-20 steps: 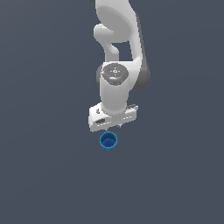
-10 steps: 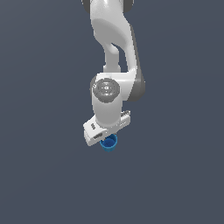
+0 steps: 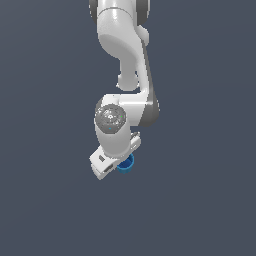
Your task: Pick up the object and move it to a goal position.
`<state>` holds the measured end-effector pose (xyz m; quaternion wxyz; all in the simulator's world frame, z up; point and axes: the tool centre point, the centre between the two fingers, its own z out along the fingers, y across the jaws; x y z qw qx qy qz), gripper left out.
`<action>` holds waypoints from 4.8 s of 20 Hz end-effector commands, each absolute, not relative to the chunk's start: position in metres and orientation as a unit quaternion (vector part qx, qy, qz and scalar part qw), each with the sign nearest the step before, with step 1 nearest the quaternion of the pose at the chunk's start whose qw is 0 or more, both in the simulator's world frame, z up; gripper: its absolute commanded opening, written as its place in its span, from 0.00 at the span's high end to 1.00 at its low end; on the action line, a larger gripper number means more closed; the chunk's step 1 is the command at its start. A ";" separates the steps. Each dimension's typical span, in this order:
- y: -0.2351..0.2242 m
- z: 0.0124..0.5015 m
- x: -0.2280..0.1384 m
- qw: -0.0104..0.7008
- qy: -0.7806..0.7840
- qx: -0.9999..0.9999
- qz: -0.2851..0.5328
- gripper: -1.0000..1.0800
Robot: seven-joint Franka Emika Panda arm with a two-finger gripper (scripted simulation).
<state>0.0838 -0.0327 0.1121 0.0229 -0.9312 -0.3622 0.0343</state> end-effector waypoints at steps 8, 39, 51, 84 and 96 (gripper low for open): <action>-0.042 0.103 0.092 0.031 -0.402 -0.915 0.035 0.38; -0.041 0.081 0.089 0.031 -0.404 -0.913 0.035 1.00; -0.031 0.173 0.084 0.031 -0.405 -0.913 0.035 1.00; -0.005 0.447 0.080 0.031 -0.404 -0.913 0.035 1.00; -0.004 0.462 0.081 0.031 -0.404 -0.913 0.035 1.00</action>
